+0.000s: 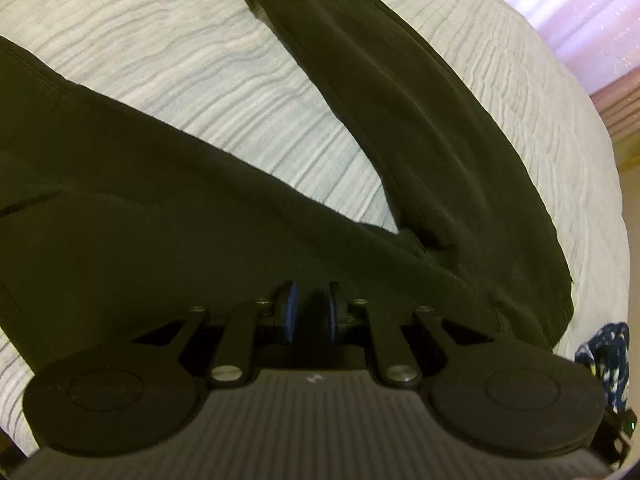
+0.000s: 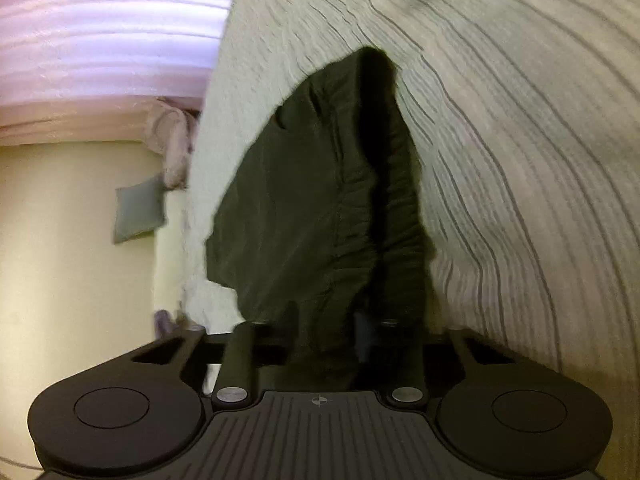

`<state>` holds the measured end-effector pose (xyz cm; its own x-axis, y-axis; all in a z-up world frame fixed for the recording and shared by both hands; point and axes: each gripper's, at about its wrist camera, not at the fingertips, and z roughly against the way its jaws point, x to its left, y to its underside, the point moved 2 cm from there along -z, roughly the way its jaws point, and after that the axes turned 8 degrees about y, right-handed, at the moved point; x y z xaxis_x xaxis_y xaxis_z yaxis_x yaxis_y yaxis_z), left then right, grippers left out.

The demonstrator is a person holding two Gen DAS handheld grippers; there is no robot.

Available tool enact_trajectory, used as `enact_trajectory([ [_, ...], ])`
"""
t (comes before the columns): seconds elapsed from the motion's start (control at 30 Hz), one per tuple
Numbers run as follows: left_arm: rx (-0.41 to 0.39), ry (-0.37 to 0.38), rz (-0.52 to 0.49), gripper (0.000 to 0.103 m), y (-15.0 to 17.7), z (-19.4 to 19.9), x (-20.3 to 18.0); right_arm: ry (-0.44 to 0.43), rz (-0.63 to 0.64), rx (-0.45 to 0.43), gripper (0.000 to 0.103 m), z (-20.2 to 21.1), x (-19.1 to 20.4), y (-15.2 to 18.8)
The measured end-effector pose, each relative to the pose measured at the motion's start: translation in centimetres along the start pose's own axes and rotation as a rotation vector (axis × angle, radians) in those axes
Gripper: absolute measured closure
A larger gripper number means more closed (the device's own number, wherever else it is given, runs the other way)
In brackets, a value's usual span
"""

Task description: Fold clothes

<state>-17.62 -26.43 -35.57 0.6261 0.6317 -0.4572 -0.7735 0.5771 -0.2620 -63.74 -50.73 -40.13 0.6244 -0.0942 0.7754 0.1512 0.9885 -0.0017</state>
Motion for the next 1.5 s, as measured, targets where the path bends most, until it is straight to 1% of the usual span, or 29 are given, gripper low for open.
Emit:
enact_trajectory([
  [0.03, 0.003, 0.005, -0.001, 0.092, 0.1, -0.1, -0.1, 0.028, 0.012, 0.000, 0.098, -0.1, 0.1, 0.1],
  [0.07, 0.005, 0.010, -0.004, 0.092, 0.1, -0.1, -0.2, 0.052, 0.044, -0.018, 0.099, 0.1, 0.7, 0.1],
  [0.13, 0.003, 0.017, -0.015, 0.092, 0.2, -0.1, -0.4, 0.128, 0.210, -0.074, 0.101, 1.3, 3.2, 1.1],
  [0.2, -0.006, 0.024, -0.024, 0.092, 0.4, 0.1, -0.4, 0.171, 0.299, -0.118, 0.101, 2.9, 5.2, 1.5],
  [0.23, -0.009, 0.028, -0.029, 0.092, 0.6, 0.2, -0.3, 0.181, 0.286, -0.146, 0.102, 3.8, 5.3, 1.4],
  [0.27, -0.008, 0.029, -0.034, 0.092, 0.8, 0.2, -0.2, 0.221, 0.288, -0.179, 0.102, 4.2, 5.1, 1.3],
  [0.33, -0.001, 0.020, -0.044, 0.092, 1.3, -0.1, -0.1, 0.295, 0.263, -0.179, 0.101, 2.5, 4.0, 0.8],
  [0.4, 0.004, 0.013, -0.053, 0.092, 1.8, -0.4, 0.1, 0.305, 0.221, -0.121, 0.101, 0.2, 2.2, 0.7],
  [0.47, 0.003, 0.012, -0.058, 0.092, 2.3, -0.2, 0.4, 0.282, 0.217, -0.116, 0.100, 0.3, 1.5, 0.7],
  [0.53, 0.002, 0.014, -0.057, 0.091, 2.7, 0.2, 0.7, 0.228, 0.160, -0.112, 0.094, 1.2, 0.9, 0.2],
  [0.6, 0.001, 0.014, -0.051, 0.091, 3.0, 0.5, 1.0, 0.172, 0.070, -0.115, 0.084, 2.9, 0.1, 0.3],
  [0.63, 0.001, 0.014, -0.048, 0.091, 3.2, 0.7, 1.1, 0.147, 0.042, -0.111, 0.074, 3.8, -0.5, 0.8],
  [0.67, 0.001, 0.014, -0.046, 0.091, 3.3, 0.8, 1.2, 0.123, 0.019, -0.106, 0.069, 4.8, -1.0, 1.4],
  [0.7, 0.000, 0.014, -0.046, 0.091, 3.4, 0.9, 1.3, 0.117, 0.011, -0.092, 0.057, 5.3, -1.4, 2.1],
  [0.87, -0.002, 0.015, -0.048, 0.091, 3.8, 1.6, 1.3, 0.140, -0.011, -0.053, 0.055, 6.8, -2.9, 6.0],
  [0.9, -0.001, 0.014, -0.052, 0.091, 4.0, 1.6, 1.4, 0.162, -0.003, -0.047, 0.055, 6.7, -2.6, 6.8],
  [0.93, 0.003, 0.012, -0.056, 0.091, 4.2, 1.6, 1.4, 0.189, 0.031, -0.035, 0.059, 6.7, -2.1, 7.4],
  [0.97, 0.009, 0.007, -0.063, 0.091, 4.4, 1.5, 1.5, 0.254, 0.111, -0.041, 0.071, 6.8, -1.3, 8.0],
  [1.0, 0.015, 0.003, -0.070, 0.091, 4.6, 1.4, 1.5, 0.322, 0.177, -0.045, 0.087, 6.8, -0.6, 8.4],
  [1.07, 0.033, -0.013, -0.094, 0.091, 5.0, 1.4, 1.5, 0.452, 0.295, -0.051, 0.087, 6.7, 0.6, 9.0],
  [1.1, 0.043, -0.028, -0.112, 0.091, 5.1, 1.5, 1.5, 0.521, 0.315, -0.068, 0.087, 7.0, 0.8, 9.2],
  [1.17, 0.027, -0.059, -0.160, 0.091, 5.1, 2.0, 1.5, 0.703, 0.355, -0.148, 0.086, 8.6, 1.8, 9.6],
  [1.23, -0.004, -0.085, -0.208, 0.091, 5.1, 2.6, 1.6, 0.682, 0.390, -0.239, 0.086, 9.7, 3.7, 9.7],
  [1.27, -0.019, -0.098, -0.232, 0.091, 5.0, 2.9, 1.6, 0.654, 0.415, -0.274, 0.083, 9.6, 5.1, 9.8],
  [1.3, -0.028, -0.103, -0.249, 0.091, 5.1, 3.0, 1.6, 0.625, 0.442, -0.307, 0.076, 9.4, 6.4, 10.0],
  [1.33, -0.028, -0.097, -0.257, 0.091, 5.1, 2.8, 1.5, 0.610, 0.488, -0.325, 0.045, 8.6, 7.5, 10.7],
  [1.37, -0.028, -0.092, -0.264, 0.091, 5.2, 2.6, 1.4, 0.600, 0.537, -0.339, 0.025, 7.5, 8.5, 11.5],
  [1.43, -0.031, -0.083, -0.293, 0.090, 5.4, 2.2, 1.3, 0.593, 0.654, -0.344, 0.025, 4.9, 10.4, 13.3],
  [1.5, -0.041, -0.087, -0.370, 0.084, 6.0, 1.8, 1.6, 0.596, 0.813, -0.286, 0.025, 1.1, 11.2, 16.5],
])
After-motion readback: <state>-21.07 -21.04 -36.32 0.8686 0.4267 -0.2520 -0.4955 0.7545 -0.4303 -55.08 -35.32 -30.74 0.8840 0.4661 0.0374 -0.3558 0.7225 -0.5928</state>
